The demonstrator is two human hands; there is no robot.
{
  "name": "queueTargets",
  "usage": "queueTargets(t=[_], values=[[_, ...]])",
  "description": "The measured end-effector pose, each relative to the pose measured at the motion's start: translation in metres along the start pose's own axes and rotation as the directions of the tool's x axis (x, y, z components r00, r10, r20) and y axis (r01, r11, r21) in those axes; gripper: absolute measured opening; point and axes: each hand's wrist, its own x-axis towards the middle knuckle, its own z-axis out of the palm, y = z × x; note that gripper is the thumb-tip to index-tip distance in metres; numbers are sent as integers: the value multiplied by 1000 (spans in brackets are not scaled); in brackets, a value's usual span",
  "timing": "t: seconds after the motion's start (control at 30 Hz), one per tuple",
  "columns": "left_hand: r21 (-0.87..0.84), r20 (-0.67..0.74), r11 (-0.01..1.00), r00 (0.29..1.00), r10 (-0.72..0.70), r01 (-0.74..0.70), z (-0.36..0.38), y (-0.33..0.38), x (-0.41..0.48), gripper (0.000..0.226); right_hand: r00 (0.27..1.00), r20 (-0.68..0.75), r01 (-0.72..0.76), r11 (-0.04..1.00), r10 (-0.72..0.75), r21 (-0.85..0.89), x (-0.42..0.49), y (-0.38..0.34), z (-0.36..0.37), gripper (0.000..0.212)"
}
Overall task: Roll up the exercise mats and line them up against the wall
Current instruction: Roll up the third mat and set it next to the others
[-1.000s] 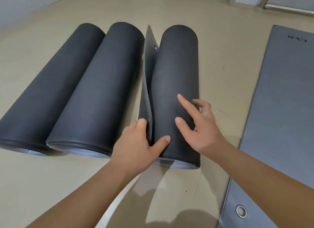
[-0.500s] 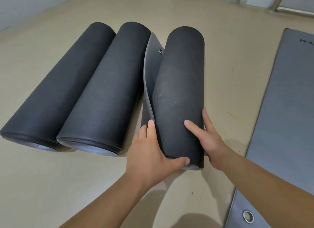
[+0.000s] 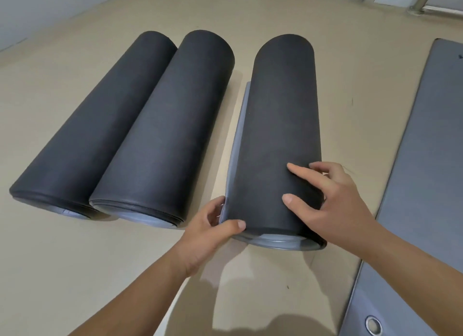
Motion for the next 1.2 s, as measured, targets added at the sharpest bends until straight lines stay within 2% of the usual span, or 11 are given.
queueTargets(t=[0.07, 0.13, 0.27, 0.37, 0.5, 0.67, 0.77, 0.87, 1.03, 1.1, 1.2], values=[[127, -151, 992, 988, 36, -16, -1, -8, -10, 90, 999, 35, 29, 996, -32, 87, 6, 12, -1, 52], [246, -284, 963, 941, 183, -113, 3, -12, -21, 77, 992, 100, 57, 986, -73, 156, 13, 19, -5, 46], [453, -269, 820, 823, 500, -350, 18, -2, -35, 51, 972, 92, 207, 974, -216, 94, 16, 18, 2, 36], [589, -239, 763, 845, 478, -266, 25, 3, -38, 77, 985, 12, 175, 984, -175, -40, 17, 6, 15, 53], [670, -312, 715, 797, 517, -201, 21, 10, -36, 79, 960, 172, -246, 958, 220, 147, 24, -18, 21, 110], [598, -356, 773, 794, 493, -212, 14, 8, -37, 64, 970, 178, -210, 944, 168, 255, 21, -18, 30, 86], [636, -376, 763, 820, 432, -111, 3, 6, -39, 69, 924, 299, -339, 875, 239, 345, 15, -9, 31, 100], [622, -361, 780, 858, 366, -71, 1, 7, -45, 88, 830, 459, -535, 685, 316, 495, 9, -22, 39, 109], [665, -319, 740, 859, 400, -98, 17, 10, -44, 127, 899, 342, -434, 665, 274, 608, 8, -36, 43, 108], [557, -312, 815, 870, 381, -157, 20, 19, -38, 112, 925, 309, -369, 715, 222, 593, 11, -35, 36, 99], [252, -254, 949, 933, 255, -191, 25, 36, -28, 47, 952, 259, -271, 847, 165, 458, 20, -34, 18, 83]])
